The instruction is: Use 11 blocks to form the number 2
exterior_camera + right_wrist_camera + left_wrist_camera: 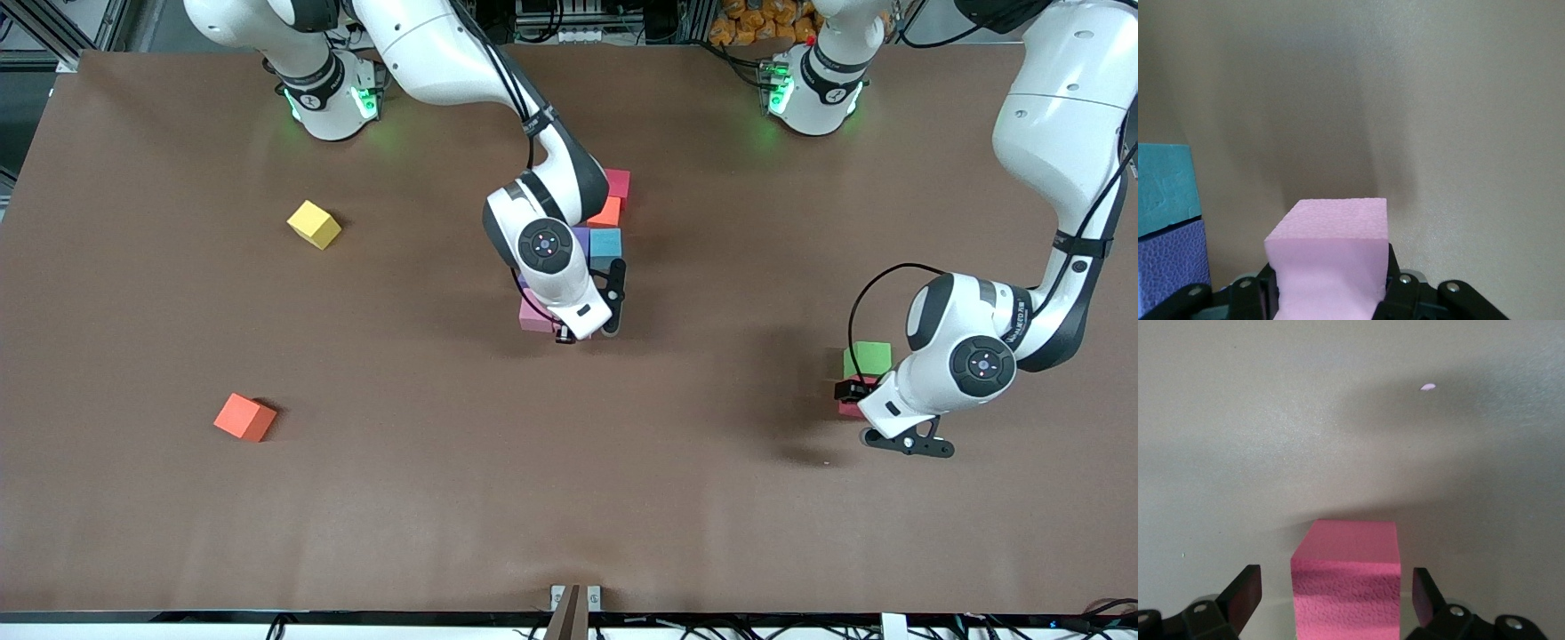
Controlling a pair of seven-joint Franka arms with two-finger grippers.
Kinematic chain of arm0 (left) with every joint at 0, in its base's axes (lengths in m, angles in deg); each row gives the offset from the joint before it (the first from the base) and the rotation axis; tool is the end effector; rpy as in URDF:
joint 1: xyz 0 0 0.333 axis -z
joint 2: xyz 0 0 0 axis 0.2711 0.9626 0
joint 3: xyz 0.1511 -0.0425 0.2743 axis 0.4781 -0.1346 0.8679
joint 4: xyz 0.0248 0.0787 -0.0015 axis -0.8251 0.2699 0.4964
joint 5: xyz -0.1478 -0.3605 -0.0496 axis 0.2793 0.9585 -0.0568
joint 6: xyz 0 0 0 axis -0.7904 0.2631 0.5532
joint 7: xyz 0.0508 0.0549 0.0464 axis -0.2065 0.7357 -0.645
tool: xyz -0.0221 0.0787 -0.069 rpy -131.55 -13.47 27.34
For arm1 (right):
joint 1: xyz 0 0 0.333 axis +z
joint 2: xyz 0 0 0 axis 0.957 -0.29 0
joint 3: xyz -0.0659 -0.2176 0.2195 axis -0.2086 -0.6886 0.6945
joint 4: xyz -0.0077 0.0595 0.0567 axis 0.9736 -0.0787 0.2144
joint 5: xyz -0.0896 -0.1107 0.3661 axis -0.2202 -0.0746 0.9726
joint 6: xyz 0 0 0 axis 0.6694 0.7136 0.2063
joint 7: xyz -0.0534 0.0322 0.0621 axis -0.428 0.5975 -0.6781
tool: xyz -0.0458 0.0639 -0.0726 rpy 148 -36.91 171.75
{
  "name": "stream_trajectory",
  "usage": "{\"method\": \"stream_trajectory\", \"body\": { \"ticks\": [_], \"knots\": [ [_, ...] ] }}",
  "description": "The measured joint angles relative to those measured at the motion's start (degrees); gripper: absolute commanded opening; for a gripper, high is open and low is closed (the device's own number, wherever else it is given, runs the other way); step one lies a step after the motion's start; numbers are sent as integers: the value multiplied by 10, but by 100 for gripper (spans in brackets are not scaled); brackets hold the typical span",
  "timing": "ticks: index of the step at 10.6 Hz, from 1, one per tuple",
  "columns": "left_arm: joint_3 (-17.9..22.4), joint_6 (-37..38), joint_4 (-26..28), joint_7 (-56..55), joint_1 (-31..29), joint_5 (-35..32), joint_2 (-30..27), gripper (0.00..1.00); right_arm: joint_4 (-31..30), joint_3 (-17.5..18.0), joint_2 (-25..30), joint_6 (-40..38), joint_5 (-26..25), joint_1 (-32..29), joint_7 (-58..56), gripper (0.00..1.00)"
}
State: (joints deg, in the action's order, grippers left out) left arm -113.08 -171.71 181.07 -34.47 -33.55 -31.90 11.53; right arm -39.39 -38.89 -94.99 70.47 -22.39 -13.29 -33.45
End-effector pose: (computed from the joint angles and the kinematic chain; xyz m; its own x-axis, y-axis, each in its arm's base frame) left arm 0.6774 -0.0342 0.2181 0.9785 -0.1905 -0.0795 -0.1980 -0.9751 -0.1002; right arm 0.5232 0.5131 0.2231 0.1453 0.9863 0.0787 0.9861 -0.1378 -0.0933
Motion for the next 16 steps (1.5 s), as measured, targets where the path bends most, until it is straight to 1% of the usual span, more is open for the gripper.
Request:
{"method": "stream_trajectory", "body": {
  "ticks": [1,2,4,5,6,7,12,14,16],
  "knots": [
    [0,0,0,3,-1,0,3,95,0,0,-2,0,-2,0,-2,0],
    [0,0,0,4,-1,0,6,84,0,0,-4,0,-7,-1,-4,0],
    [0,0,0,5,-1,0,11,54,-4,0,-7,-2,-10,-4,-11,0],
    [0,0,0,5,-1,0,11,35,-7,0,-8,-2,-10,-4,-12,0],
    [0,0,-1,5,-1,0,12,19,-9,0,-9,-2,-10,-4,-13,0],
    [0,0,-1,6,-1,0,11,16,-9,0,-9,-2,-10,-4,-14,0],
    [-2,3,-11,5,-2,5,7,15,-15,-1,-8,7,-12,-1,-14,0],
    [-4,23,-18,3,-2,42,-4,14,-17,-1,-7,8,-12,1,-14,0],
    [-4,50,-22,3,-2,107,-21,14,-23,-2,-4,8,-14,7,-11,0]
  ]
}}
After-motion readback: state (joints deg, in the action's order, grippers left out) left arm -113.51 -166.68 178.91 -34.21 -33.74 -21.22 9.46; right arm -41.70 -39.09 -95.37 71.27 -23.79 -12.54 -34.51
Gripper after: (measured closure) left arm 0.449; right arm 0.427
